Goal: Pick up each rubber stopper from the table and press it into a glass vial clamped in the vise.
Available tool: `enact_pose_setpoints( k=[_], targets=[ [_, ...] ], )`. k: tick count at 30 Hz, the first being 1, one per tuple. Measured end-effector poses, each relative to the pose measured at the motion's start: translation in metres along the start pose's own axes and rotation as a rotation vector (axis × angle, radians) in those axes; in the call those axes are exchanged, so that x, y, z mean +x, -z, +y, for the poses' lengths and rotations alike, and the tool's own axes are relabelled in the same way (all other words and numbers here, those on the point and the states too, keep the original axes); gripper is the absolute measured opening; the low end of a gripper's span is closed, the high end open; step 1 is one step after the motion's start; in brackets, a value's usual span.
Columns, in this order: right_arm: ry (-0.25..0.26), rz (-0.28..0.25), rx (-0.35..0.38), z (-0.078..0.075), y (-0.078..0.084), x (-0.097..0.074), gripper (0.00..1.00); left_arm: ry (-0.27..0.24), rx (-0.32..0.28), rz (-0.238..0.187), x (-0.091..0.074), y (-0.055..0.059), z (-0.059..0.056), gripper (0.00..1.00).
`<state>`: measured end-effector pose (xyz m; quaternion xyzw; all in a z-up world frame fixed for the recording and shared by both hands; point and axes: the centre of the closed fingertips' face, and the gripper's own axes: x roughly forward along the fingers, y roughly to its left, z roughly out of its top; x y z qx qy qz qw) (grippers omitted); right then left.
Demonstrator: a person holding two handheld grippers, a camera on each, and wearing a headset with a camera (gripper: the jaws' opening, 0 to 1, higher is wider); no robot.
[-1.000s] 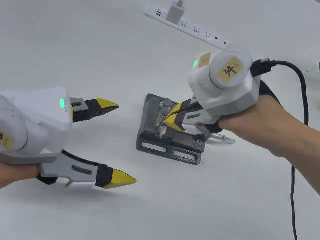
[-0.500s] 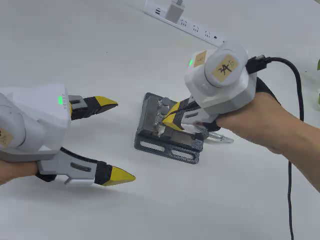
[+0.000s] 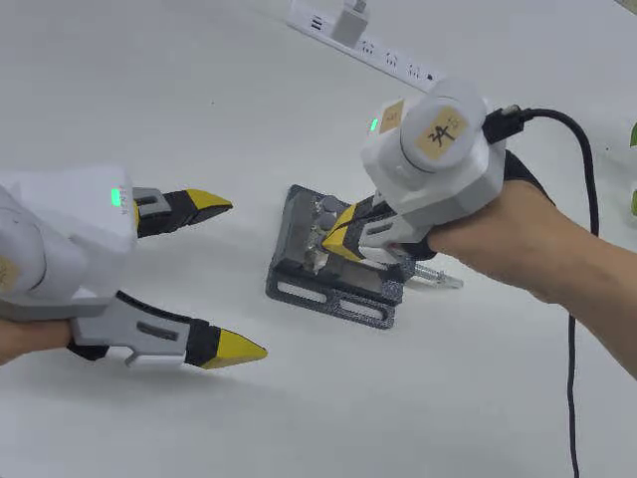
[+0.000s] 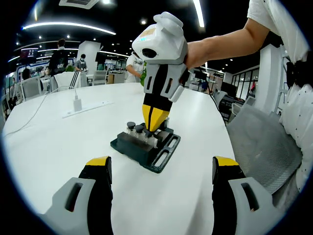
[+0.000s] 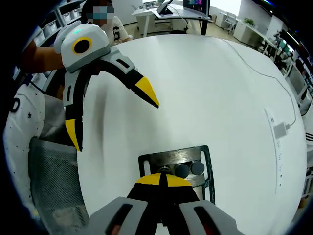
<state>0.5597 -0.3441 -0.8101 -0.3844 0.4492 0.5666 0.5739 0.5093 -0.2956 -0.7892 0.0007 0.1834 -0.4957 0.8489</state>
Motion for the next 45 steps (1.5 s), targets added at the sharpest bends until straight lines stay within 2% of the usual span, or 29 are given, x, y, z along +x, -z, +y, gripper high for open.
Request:
enact_pose_setpoints(
  k=[29,45],
  targets=[
    [-0.016,0.054,-0.056,0.0023,-0.0001,0.0015,0.00,-0.003,-0.006,-0.020,0.0040,-0.0012,-0.0001,0.83],
    [-0.025,0.078,-0.060,-0.0005,0.0004,0.0032,0.00,-0.006,-0.009,-0.033,0.0030,-0.0037,0.0008,0.83]
  ],
)
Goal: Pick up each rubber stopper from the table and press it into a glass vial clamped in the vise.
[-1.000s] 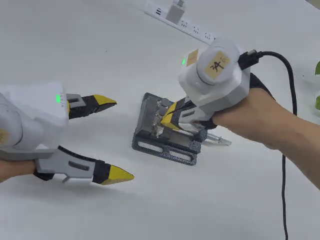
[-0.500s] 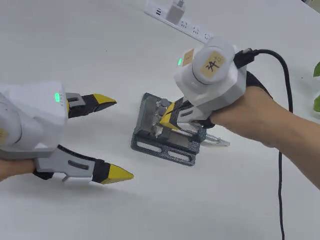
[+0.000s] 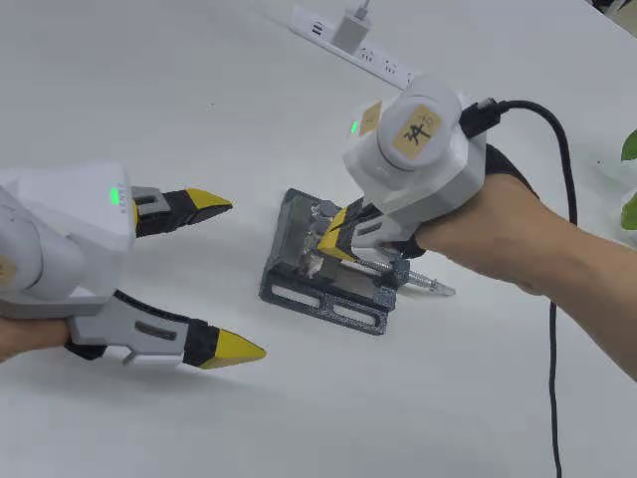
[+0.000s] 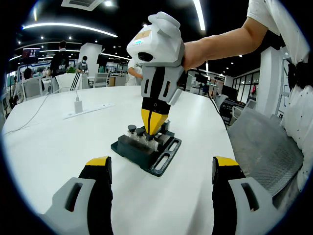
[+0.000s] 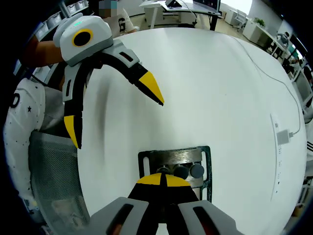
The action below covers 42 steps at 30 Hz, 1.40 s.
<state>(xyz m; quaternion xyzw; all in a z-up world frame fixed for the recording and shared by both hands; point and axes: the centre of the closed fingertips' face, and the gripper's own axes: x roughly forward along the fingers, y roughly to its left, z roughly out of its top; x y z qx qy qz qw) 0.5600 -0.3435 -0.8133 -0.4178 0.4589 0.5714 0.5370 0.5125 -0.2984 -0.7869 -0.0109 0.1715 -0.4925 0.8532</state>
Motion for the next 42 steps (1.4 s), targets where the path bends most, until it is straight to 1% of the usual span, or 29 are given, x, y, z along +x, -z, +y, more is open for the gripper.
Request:
enact_pose_setpoints(
  k=[5,17,22,28,34,42],
  targets=[
    [0.000,0.014,-0.010,0.0000,-0.0001,0.0000,0.00,0.000,-0.004,-0.005,0.0006,-0.0004,0.0001,0.83],
    [-0.009,0.021,-0.005,0.0004,0.0001,-0.0004,0.00,-0.002,-0.005,-0.013,0.0009,-0.0016,0.0009,0.83],
    [-0.016,0.032,-0.011,0.0008,0.0002,-0.0004,0.00,-0.004,-0.008,-0.016,0.0007,-0.0021,0.0009,0.83],
    [-0.017,0.039,-0.017,0.0011,0.0000,-0.0005,0.00,-0.011,-0.009,-0.020,0.0006,-0.0032,0.0038,0.83],
    [-0.011,0.045,-0.027,0.0011,-0.0001,-0.0008,0.00,-0.011,-0.009,-0.024,0.0015,-0.0050,0.0043,0.83],
    [-0.018,0.051,-0.030,-0.0001,0.0003,-0.0003,0.00,-0.010,-0.012,-0.026,0.0021,-0.0058,0.0039,0.83]
  ],
)
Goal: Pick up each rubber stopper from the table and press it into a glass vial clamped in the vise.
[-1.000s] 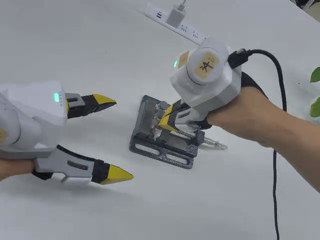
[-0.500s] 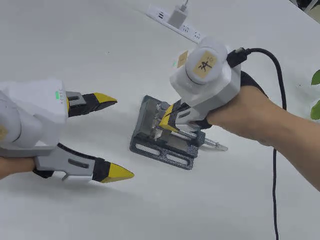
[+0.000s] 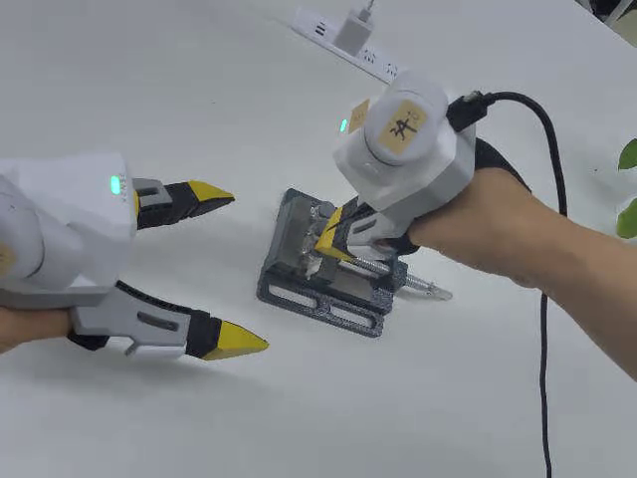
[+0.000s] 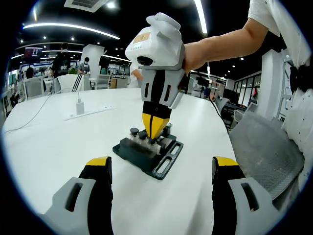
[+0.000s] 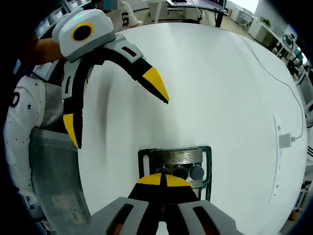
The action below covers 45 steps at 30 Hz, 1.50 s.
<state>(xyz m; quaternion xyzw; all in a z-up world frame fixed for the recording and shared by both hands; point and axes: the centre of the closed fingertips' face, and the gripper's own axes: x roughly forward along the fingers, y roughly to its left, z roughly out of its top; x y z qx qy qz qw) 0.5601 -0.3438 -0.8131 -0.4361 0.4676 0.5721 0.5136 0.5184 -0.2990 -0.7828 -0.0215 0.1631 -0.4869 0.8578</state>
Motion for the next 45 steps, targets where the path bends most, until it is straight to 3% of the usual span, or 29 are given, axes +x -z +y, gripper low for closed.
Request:
enact_pose_setpoints(
  k=[45],
  targets=[
    [-0.019,0.029,-0.016,-0.0003,-0.0031,0.0003,0.00,-0.011,-0.006,-0.020,-0.0037,-0.0055,0.0021,0.82]
  ],
)
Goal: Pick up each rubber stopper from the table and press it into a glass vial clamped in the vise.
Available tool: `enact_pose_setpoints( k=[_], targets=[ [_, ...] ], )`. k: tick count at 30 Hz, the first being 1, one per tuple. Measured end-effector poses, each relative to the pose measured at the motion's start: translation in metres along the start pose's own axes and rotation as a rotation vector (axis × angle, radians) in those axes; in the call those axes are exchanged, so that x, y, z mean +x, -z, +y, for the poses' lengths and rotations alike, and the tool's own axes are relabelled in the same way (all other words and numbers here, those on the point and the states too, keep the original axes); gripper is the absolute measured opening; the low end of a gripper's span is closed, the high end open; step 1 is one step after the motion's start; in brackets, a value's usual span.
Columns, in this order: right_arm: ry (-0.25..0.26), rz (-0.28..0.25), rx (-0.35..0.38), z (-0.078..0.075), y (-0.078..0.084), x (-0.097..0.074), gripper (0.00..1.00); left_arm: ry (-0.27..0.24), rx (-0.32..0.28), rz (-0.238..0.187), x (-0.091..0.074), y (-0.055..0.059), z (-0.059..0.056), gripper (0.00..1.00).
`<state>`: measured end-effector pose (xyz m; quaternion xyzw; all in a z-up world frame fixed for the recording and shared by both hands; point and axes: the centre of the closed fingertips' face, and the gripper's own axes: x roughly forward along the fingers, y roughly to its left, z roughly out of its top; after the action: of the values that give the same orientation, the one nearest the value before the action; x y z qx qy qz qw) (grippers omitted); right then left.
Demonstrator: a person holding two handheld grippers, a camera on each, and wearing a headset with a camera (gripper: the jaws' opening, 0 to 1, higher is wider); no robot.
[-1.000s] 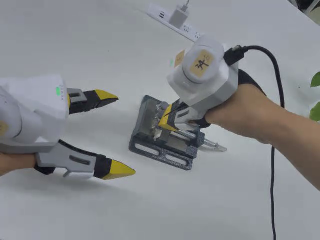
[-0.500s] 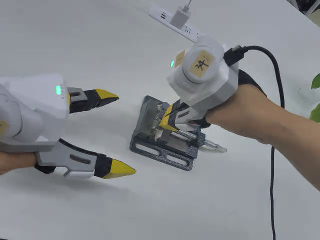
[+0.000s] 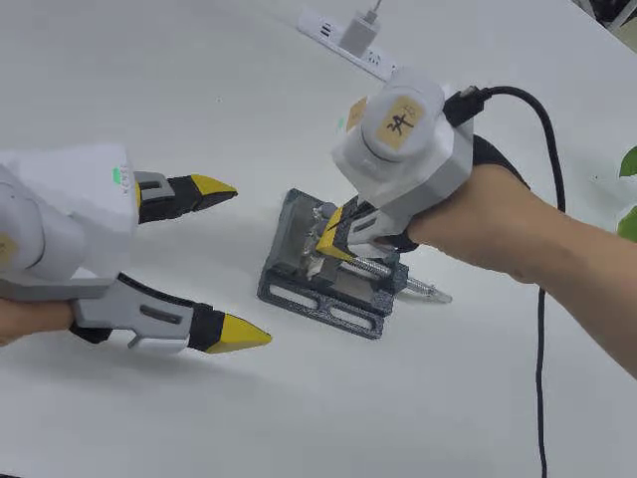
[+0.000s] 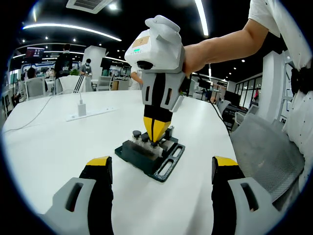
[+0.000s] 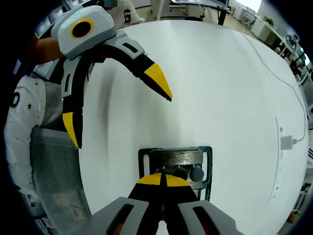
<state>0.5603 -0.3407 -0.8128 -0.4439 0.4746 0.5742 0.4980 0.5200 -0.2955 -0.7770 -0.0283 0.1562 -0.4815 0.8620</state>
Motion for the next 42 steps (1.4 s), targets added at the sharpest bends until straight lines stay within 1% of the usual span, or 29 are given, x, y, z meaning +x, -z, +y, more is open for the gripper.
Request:
enact_pose_setpoints(
  k=[18,37,42],
  targets=[
    [0.001,0.004,-0.004,0.0004,0.0002,0.0001,0.00,-0.001,-0.003,-0.009,0.0020,-0.0023,0.0013,0.82],
    [-0.004,0.021,-0.004,0.0008,-0.0011,0.0010,0.00,-0.003,-0.004,-0.014,0.0018,-0.0038,0.0024,0.81],
    [-0.014,0.030,-0.002,0.0008,-0.0012,0.0012,0.00,-0.005,0.000,-0.016,0.0018,-0.0055,0.0025,0.81]
  ],
)
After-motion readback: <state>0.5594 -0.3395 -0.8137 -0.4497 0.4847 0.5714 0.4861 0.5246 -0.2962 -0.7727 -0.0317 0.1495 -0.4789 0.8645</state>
